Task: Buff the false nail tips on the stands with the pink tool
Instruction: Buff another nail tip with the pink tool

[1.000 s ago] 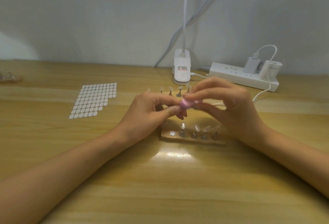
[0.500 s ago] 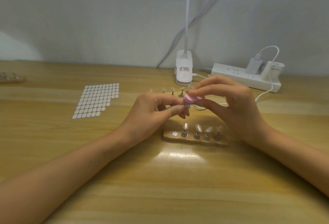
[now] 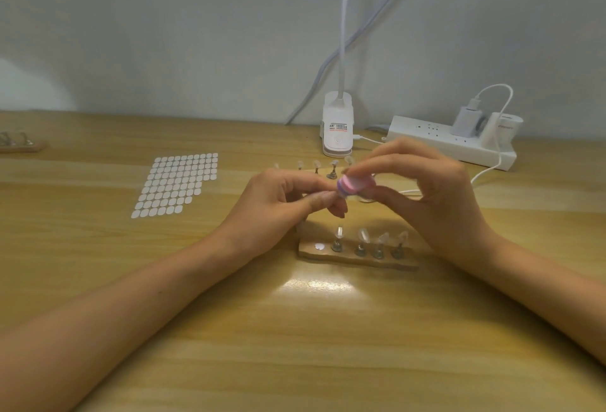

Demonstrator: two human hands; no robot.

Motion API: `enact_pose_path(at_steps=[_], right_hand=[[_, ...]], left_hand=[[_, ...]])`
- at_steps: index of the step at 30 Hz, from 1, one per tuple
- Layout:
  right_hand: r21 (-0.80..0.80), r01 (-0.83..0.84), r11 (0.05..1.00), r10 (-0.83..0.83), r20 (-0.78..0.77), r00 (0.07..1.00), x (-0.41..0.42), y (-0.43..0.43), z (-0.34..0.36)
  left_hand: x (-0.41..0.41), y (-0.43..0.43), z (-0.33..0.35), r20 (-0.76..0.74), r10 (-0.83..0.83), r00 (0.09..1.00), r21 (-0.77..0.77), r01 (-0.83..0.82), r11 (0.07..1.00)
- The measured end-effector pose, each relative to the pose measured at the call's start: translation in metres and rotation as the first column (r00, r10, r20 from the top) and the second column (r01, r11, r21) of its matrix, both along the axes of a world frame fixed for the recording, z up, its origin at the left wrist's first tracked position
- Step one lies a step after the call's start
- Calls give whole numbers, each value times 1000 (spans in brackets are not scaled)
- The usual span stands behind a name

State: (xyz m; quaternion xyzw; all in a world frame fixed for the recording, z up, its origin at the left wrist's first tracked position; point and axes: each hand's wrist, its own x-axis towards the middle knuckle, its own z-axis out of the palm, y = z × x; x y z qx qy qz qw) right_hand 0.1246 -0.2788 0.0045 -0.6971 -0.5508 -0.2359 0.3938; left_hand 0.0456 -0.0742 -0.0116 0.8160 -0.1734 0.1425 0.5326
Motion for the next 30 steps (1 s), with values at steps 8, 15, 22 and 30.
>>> enact_pose_path(at_steps=[8,15,22,30], right_hand=[[-21,-22,1000,22,24,999,-2,0,1],[-18,-18,1000,19,24,1000,-2,0,2],[-17,-30,999,30,3,1000,1,-2,4],[-46,-99,994,99,-12,995,0,1,3]], left_hand=[[1,0,-1,-18,4,1000,-48,-5,999],[0,-2,0,10,19,1000,-23,-19,1000],[-2,-3,2,90,107,990,61,-113,992],[-2,-4,4,122,108,987,86,-118,989]])
